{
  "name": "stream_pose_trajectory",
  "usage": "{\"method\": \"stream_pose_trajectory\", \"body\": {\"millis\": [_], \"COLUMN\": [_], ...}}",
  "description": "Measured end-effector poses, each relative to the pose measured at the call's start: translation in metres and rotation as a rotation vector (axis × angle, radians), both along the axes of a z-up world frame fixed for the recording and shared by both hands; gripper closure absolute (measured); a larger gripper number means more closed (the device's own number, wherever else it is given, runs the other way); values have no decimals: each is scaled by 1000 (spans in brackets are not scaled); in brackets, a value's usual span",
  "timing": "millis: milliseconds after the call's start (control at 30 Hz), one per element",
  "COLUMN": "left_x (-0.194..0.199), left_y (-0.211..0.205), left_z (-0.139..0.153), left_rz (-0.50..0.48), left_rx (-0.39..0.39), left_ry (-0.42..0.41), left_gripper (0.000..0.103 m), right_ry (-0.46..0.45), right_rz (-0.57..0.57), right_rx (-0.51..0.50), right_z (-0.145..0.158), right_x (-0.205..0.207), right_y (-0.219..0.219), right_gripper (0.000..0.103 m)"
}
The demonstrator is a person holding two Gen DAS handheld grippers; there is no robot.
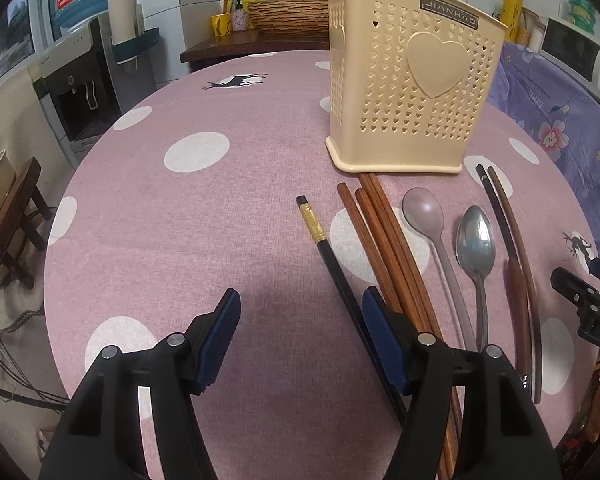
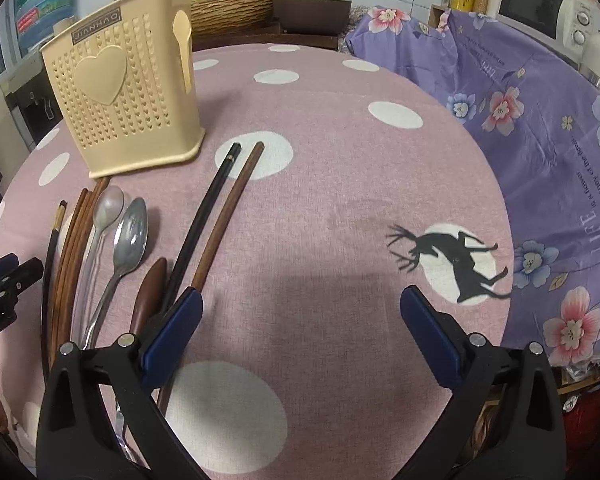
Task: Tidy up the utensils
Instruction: 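Close the right tool on a brown chopstick while the left tool grasps a gold-tipped black chopstick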
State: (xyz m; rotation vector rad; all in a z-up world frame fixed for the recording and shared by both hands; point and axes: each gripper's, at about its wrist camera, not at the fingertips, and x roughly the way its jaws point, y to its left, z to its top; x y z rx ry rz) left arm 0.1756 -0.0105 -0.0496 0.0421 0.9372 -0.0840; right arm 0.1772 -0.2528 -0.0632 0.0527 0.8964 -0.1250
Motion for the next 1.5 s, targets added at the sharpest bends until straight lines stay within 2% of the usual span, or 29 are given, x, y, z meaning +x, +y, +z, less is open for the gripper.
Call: {"method": "stream_pose_trajectory", "body": {"millis": [133, 267, 400, 567, 700, 867, 1100, 1333, 1500], "left_x": [9, 18, 27, 34, 37, 39, 52, 58, 58], "left_y": [1, 1, 2, -6, -12, -19, -20, -26, -27], "left_z": [-7, -8, -6, -8, -7, -7, -7, -7, -7], "left_rz": [9, 24, 34, 30, 20, 10, 16, 21, 20], "left_rx": [-22, -25, -65, -25, -25, 8, 9, 17, 28], "left_ry": [45, 61, 84, 81, 89, 78, 79, 71, 71], "left_gripper": [41, 43, 44, 54, 64, 70, 87, 92, 94], "right_ry": [-1, 12, 12, 56, 69, 80, 96, 94, 88], "right_rz": [1, 10, 19, 18, 5, -10, -55, -72, -58], "right_rx": [60, 79, 87, 120, 120, 108, 131, 107, 108], "right_z": [2, 3, 8, 0, -6, -7, -8, -7, -7], "right_x": [12, 29, 47, 66, 77, 91, 116, 125, 125], "right_y": [-2, 3, 10, 16, 19, 19, 10, 14, 12], "right_gripper": [8, 27, 37, 56, 62, 72, 79, 93, 94]}}
